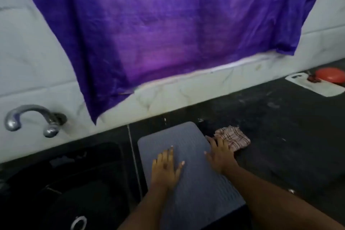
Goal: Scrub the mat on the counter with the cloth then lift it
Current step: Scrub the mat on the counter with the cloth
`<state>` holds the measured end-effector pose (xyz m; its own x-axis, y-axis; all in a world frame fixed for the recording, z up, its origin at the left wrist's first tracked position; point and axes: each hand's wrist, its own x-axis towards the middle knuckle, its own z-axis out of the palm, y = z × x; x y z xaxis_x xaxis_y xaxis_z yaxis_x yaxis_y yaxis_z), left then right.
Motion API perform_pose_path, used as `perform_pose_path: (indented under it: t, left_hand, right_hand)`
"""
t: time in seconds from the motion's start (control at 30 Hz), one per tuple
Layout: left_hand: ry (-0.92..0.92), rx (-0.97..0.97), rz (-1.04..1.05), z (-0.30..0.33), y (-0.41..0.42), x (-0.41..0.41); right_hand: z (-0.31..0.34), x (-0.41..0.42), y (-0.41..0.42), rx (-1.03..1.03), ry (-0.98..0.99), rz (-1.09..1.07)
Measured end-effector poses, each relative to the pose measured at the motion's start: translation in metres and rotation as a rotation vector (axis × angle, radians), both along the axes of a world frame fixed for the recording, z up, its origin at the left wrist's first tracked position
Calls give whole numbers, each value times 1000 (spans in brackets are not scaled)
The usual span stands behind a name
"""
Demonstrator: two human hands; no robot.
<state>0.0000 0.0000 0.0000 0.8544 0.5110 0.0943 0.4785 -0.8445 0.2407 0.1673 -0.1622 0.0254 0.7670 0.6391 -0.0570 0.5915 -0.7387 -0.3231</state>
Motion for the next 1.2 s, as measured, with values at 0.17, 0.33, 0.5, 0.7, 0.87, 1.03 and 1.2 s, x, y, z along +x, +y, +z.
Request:
perform_pose_path:
  t: [0.17, 0.33, 0.5, 0.7, 0.87, 1.03, 1.2]
  left_hand:
    - [8, -10, 28, -16, -20, 19]
    - [-122, 24, 54, -19, -35, 28]
    - [-128, -15, 142, -22, -35, 27]
    - [-115, -8, 251, -17, -31, 19]
    - [-168, 20, 308, -14, -31, 14]
    - [-174, 60, 369, 4, -7, -5]
    - [-47, 6, 468, 5, 35, -35]
  right_hand:
    - [-7, 37, -40, 251, 21, -177]
    - [-6, 97, -63, -57, 121, -21]
    - [-16, 128, -66, -214, -39, 206]
    - [28, 151, -43, 397, 195, -221]
    - [56, 150, -11, 1005, 1230, -541]
    - [51, 123, 17, 942, 1619, -318]
    - [72, 99, 63, 1043, 1624, -109]
